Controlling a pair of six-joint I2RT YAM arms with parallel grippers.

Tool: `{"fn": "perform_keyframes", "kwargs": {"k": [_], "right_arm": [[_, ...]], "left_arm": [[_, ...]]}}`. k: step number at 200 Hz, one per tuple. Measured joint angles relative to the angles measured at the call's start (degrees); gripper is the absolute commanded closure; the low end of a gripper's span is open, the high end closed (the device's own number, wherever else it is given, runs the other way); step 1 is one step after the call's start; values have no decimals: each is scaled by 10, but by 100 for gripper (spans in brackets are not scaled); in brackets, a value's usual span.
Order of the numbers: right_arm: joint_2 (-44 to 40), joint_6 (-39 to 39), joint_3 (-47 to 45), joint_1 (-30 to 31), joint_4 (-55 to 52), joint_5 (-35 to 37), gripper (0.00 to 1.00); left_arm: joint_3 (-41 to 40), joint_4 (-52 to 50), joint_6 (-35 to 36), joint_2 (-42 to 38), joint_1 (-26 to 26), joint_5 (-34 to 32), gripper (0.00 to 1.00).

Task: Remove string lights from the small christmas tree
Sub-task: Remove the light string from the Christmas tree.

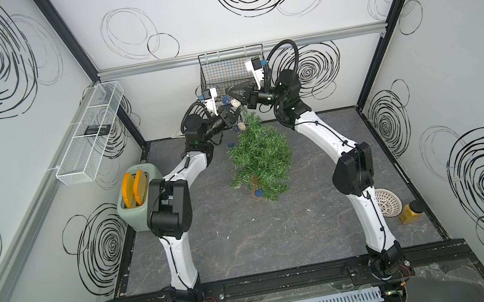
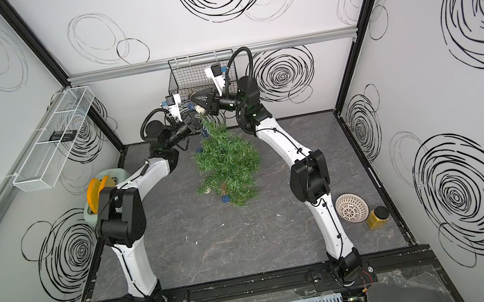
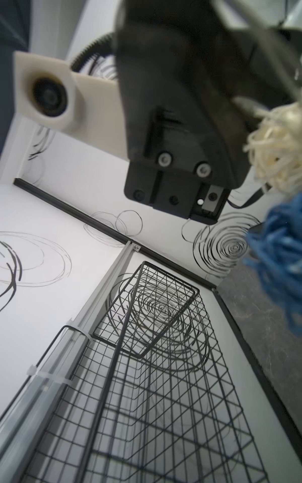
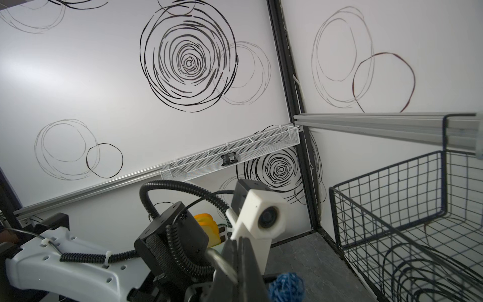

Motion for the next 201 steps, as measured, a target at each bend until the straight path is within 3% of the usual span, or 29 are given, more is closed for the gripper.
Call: {"fn": "perform_keyframes", "kwargs": {"k": [14,43,65,134,201], "right_arm": [[-3,0,-8,-3,0,3,86],[-24,-2,-42,-12,1,12,49],[-52,3,-80,-25,13,20,35],[-172,52,-249,-95,99,64,24],[-349,90,-543,-172,198,137,24]], "left_arm": [[0,-1,-1,0,0,0,100],[1,-1,-3,0,0,0,100],[3,-6,-2,0,0,-4,100],[45,-60,7,0,0,-19,100],[122,-101,9,1,-4,-26,100]]}}
